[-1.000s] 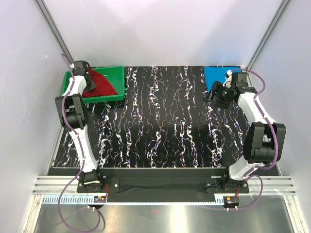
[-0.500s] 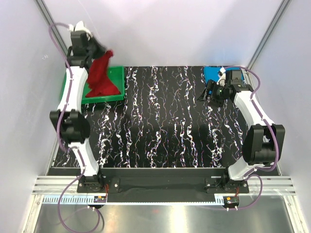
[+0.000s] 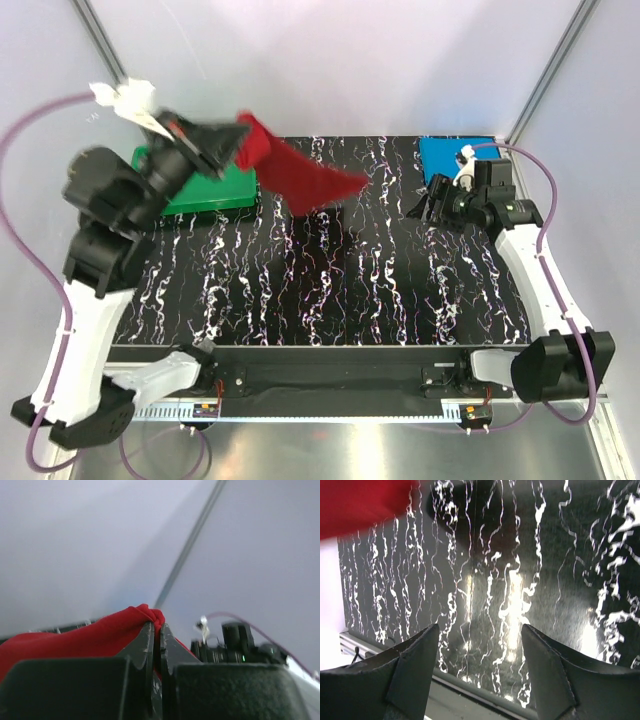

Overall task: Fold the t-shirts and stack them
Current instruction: Move the tshirt to the center of the board, then flatten the tshirt out

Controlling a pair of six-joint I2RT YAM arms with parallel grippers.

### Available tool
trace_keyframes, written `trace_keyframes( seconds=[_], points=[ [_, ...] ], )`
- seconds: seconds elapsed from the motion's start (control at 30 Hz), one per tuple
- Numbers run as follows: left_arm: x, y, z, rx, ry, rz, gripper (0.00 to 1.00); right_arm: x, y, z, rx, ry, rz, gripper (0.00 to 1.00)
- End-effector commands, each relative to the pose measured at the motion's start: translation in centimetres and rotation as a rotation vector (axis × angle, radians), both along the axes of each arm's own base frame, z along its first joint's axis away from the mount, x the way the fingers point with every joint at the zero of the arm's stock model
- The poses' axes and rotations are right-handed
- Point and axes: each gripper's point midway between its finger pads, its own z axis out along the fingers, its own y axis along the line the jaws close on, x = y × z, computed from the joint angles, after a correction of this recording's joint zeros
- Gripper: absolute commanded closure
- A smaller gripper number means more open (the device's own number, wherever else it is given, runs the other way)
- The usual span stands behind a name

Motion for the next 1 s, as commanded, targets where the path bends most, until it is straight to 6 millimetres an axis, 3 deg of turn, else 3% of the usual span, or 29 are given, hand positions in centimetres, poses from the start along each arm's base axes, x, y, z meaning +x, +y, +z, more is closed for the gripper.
trace_keyframes(
  seconds=[0.0, 0.03, 0.1, 0.13, 0.23, 0.3, 0.43, 0.5, 0.53, 0.6, 0.63, 0.73, 0.77, 0.8, 0.87, 0.9, 0.97],
  points=[
    [0.4, -2.8, -8.8, 0.062, 0.222, -0.078, 1.00, -1.7, 0.3, -0.1, 0.023, 0.032, -0.009, 0.25],
    [-0.3, -2.9, -13.0, 0.071, 0.316, -0.090, 0.76, -2.3, 0.5, -0.5, 0.030, 0.051, -0.004, 0.25],
    [-1.0, -2.3, -17.9, 0.097, 0.427, -0.066, 0.28, -3.1, 0.9, -0.6, 0.031, 0.052, 0.013, 0.24],
    [-1.8, -1.6, -21.4, 0.117, 0.495, -0.045, 0.21, -3.7, 1.0, -1.4, 0.034, 0.078, 0.018, 0.24],
    [-3.2, -0.2, -26.6, 0.165, 0.577, -0.004, 0.23, -5.5, 1.9, -4.1, 0.041, 0.168, 0.044, 0.23],
    [-3.6, 0.2, -28.3, 0.212, 0.597, 0.002, 0.35, -6.2, 2.8, -6.0, 0.043, 0.228, 0.066, 0.22],
    [-3.6, -0.8, -33.3, 0.319, 0.720, -0.063, 0.36, -6.7, 4.9, -9.5, 0.046, 0.333, 0.099, 0.22],
    [-3.8, -2.2, -35.3, 0.353, 0.762, -0.135, 0.31, -5.6, 5.2, -11.0, 0.041, 0.364, 0.083, 0.22],
    [-3.3, -2.8, -37.2, 0.390, 0.814, -0.149, 0.29, -4.6, 5.0, -11.2, 0.010, 0.353, 0.063, 0.22],
    [-2.6, -4.8, -37.9, 0.463, 0.767, -0.200, 0.26, -3.7, 4.5, -12.8, -0.036, 0.396, 0.041, 0.24],
    [-2.2, -6.1, -39.5, 0.519, 0.803, -0.220, 0.26, -2.7, 4.6, -12.4, -0.045, 0.376, 0.046, 0.26],
    [-0.4, -8.3, -40.7, 0.599, 0.813, -0.252, 0.29, -0.8, 6.0, -12.5, -0.011, 0.392, 0.079, 0.34],
    [0.1, -8.8, -41.0, 0.608, 0.814, -0.253, 0.29, -0.4, 6.4, -13.4, -0.012, 0.423, 0.093, 0.35],
    [0.9, -9.4, -41.7, 0.632, 0.815, -0.259, 0.29, 1.1, 6.8, -12.6, -0.013, 0.396, 0.093, 0.35],
    [1.8, -9.8, -42.2, 0.665, 0.809, -0.254, 0.28, 2.4, 6.9, -12.5, -0.030, 0.389, 0.099, 0.34],
    [2.5, -9.6, -43.2, 0.708, 0.813, -0.237, 0.28, 4.0, 7.1, -12.5, -0.046, 0.368, 0.105, 0.33],
    [3.3, -9.8, -42.8, 0.740, 0.796, -0.233, 0.25, 5.4, 7.2, -12.6, -0.064, 0.364, 0.115, 0.30]
  ],
)
